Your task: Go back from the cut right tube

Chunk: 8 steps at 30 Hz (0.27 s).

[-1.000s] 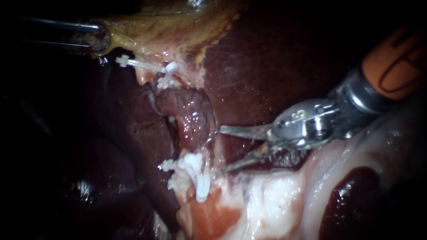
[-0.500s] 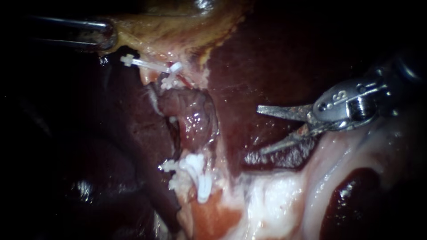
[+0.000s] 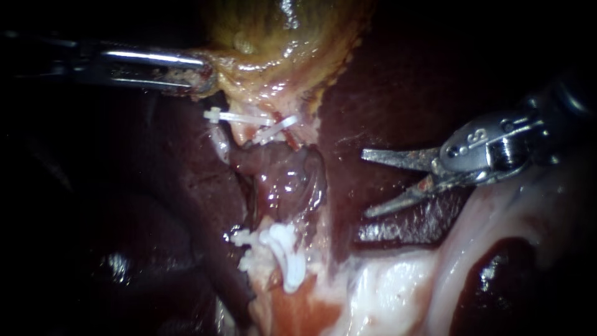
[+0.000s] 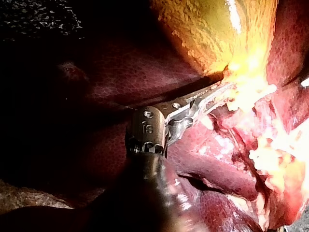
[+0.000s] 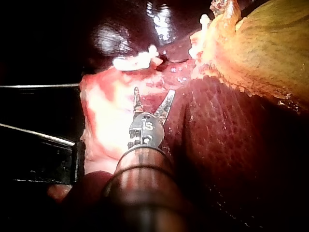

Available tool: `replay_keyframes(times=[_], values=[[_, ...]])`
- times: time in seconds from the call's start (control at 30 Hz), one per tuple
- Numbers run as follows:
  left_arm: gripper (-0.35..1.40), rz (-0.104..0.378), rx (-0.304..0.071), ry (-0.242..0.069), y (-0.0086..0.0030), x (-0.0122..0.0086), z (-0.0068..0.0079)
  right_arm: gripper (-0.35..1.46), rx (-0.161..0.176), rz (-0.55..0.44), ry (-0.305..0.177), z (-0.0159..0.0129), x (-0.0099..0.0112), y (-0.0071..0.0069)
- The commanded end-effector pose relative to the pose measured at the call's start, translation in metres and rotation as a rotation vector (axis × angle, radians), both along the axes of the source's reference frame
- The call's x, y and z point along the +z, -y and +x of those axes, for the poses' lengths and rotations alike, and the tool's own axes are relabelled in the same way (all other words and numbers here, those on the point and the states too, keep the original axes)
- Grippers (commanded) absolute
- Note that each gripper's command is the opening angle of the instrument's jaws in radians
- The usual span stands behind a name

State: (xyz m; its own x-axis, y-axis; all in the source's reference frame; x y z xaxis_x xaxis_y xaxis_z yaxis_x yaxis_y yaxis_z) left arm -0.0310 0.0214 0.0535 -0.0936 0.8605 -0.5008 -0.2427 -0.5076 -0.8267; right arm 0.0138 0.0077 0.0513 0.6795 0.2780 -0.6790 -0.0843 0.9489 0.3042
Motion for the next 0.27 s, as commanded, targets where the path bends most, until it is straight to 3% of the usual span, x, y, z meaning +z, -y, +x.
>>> replay_keyframes(times=[0.03, 0.27], values=[[-0.35, 0.001, 0.001, 0.001, 0.0, 0.0, 0.0, 1.43, 0.0, 0.0, 0.0, 0.0, 0.0, 0.0], [-0.35, 0.002, 0.002, 0.001, 0.0, -0.0001, 0.0001, 1.41, -0.013, 0.014, -0.007, 0.0001, 0.0, 0.0]])
